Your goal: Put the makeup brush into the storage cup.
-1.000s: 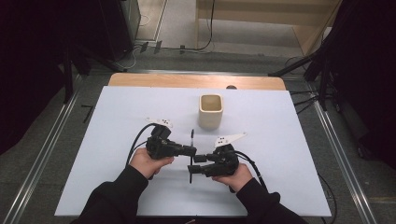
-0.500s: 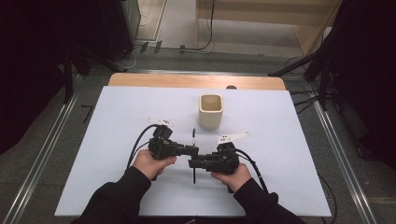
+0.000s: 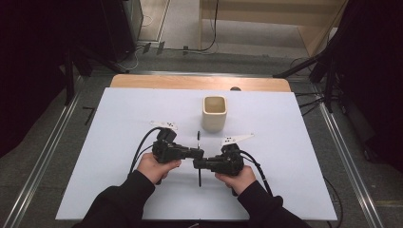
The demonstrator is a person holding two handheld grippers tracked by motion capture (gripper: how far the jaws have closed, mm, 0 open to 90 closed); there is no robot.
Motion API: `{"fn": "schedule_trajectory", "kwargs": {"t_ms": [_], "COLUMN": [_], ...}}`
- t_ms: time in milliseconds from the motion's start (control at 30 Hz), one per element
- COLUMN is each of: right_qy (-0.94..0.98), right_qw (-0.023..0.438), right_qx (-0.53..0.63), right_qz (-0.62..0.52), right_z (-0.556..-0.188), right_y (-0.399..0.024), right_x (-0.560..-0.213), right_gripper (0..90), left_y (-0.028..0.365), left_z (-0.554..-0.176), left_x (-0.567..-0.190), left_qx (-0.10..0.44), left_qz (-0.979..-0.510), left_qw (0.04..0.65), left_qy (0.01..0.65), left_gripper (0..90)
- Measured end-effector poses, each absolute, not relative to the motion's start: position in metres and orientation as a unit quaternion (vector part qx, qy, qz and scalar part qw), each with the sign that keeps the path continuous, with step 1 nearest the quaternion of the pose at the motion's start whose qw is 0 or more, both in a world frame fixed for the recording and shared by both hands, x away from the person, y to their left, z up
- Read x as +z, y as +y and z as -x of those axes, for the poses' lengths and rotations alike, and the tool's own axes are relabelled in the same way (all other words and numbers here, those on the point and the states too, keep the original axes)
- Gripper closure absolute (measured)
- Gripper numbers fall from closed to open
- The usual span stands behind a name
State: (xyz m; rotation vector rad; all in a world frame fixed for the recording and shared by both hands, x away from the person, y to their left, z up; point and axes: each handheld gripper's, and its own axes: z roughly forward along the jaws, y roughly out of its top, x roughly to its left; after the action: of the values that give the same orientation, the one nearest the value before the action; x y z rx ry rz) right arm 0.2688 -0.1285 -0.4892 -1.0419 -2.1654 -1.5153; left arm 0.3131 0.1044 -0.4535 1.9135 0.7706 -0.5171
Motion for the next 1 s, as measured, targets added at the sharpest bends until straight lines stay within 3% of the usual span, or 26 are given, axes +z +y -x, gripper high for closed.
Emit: {"fn": "schedule_trajectory", "kwargs": {"t_ms": [233,467,633,1000], "right_qy": [-0.753,-0.755,-0.757,-0.758], "right_qw": [0.153,0.150,0.147,0.136], "right_qx": [-0.523,-0.520,-0.517,-0.511], "right_qz": [0.369,0.370,0.372,0.383], "right_z": [-0.270,-0.271,-0.271,-0.274], "right_y": [-0.128,-0.130,-0.131,-0.136], "right_x": [-0.488,-0.487,-0.487,-0.486], "right_gripper": [85.9,85.9,85.9,85.9], "left_y": [0.104,0.109,0.117,0.128], "left_z": [-0.313,-0.313,-0.310,-0.311], "left_x": [-0.453,-0.450,-0.442,-0.443], "left_qx": [-0.202,-0.185,-0.140,-0.132], "left_qz": [-0.791,-0.787,-0.793,-0.806], "left_qw": [0.484,0.493,0.504,0.484], "left_qy": [0.315,0.323,0.314,0.314], "left_gripper": [82.6,62.0,48.7,41.2]}}
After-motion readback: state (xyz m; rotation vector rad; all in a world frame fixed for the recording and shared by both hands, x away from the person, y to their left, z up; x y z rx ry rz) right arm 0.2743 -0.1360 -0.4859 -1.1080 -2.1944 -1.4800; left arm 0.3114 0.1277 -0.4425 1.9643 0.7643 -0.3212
